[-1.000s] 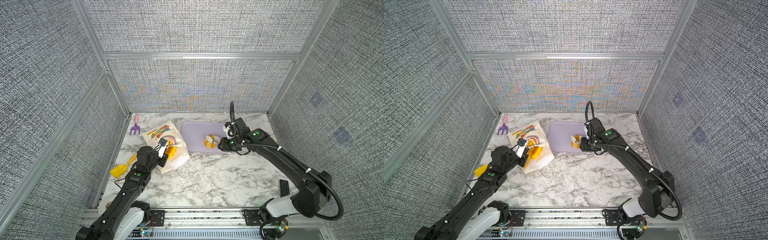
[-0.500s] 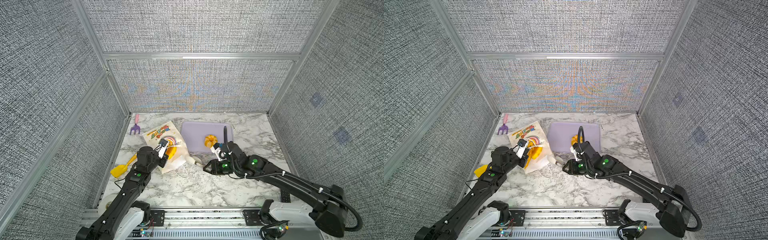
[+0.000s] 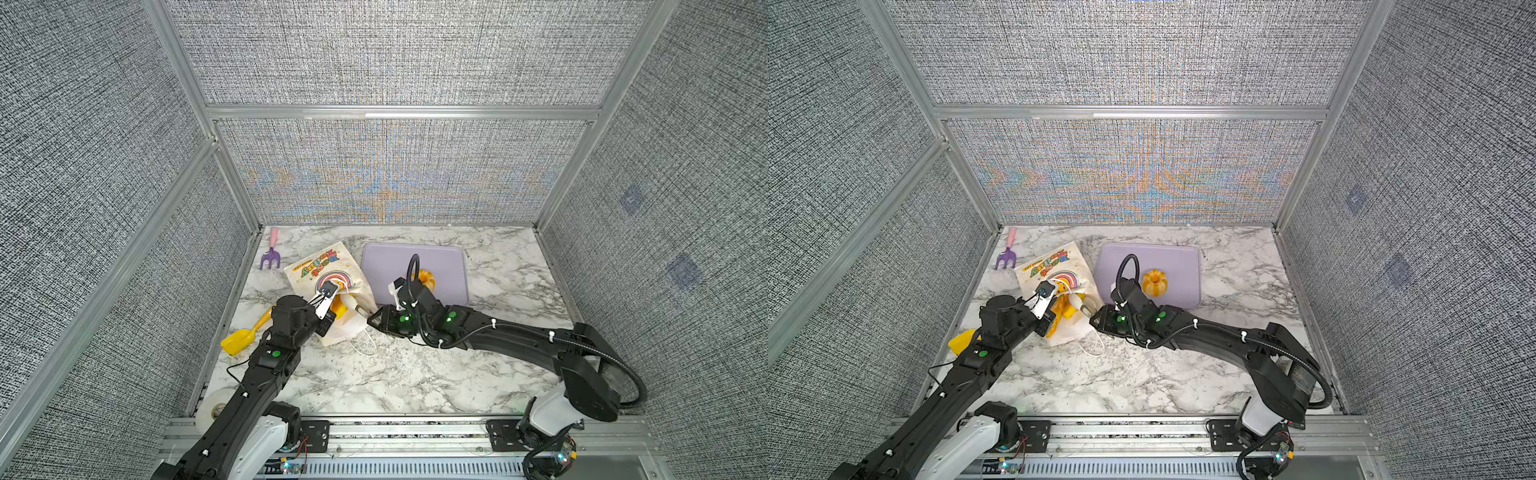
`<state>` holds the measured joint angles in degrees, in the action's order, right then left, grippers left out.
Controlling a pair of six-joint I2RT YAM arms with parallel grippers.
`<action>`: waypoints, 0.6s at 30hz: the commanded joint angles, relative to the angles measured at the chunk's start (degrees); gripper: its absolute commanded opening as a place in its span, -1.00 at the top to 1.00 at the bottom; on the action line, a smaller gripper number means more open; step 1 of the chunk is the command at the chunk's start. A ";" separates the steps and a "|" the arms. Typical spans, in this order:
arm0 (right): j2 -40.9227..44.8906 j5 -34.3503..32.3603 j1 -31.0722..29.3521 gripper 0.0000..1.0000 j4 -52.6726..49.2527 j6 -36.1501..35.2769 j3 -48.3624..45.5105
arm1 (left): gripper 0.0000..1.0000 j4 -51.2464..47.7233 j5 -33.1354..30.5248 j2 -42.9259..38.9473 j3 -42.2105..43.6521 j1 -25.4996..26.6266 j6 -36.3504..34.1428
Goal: Take the fake bread out of the paper bag
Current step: 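Move the tongs back into the bag mouth and pinch another bread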
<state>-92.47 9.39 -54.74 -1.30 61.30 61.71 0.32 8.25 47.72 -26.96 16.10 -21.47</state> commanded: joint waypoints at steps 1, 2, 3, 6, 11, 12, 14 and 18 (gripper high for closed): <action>-1.59 -4.50 -0.02 0.20 2.66 2.62 1.31 | 1.00 0.48 -0.99 -0.18 0.15 -0.01 -1.64; -2.17 -4.99 -0.13 0.20 1.91 2.59 1.75 | 1.00 0.45 -0.96 -0.13 0.15 0.03 -1.71; -2.71 -5.21 -0.23 0.20 1.07 2.22 2.35 | 1.00 0.38 -0.96 -0.20 0.15 -0.01 -1.73; -4.08 -5.10 -0.40 0.22 1.04 1.72 3.03 | 1.00 0.44 -0.24 -0.22 0.18 0.00 -1.38; -6.93 -2.24 -0.68 0.25 4.94 1.70 3.43 | 1.00 0.65 1.10 -0.55 0.49 0.00 -0.50; -7.56 -1.79 -0.72 0.25 4.80 1.61 3.97 | 1.00 0.81 1.09 -0.75 0.59 0.03 -0.58; -8.57 -1.63 -1.05 0.25 4.24 1.45 5.01 | 1.00 0.53 1.07 -0.87 0.68 0.00 -1.00; -10.45 -1.25 -1.11 0.28 3.67 1.52 6.22 | 1.00 -0.27 0.72 -0.97 0.67 0.05 -1.81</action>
<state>-102.24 7.25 -55.75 0.62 62.35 67.24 0.16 8.54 46.94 -26.28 16.10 -22.48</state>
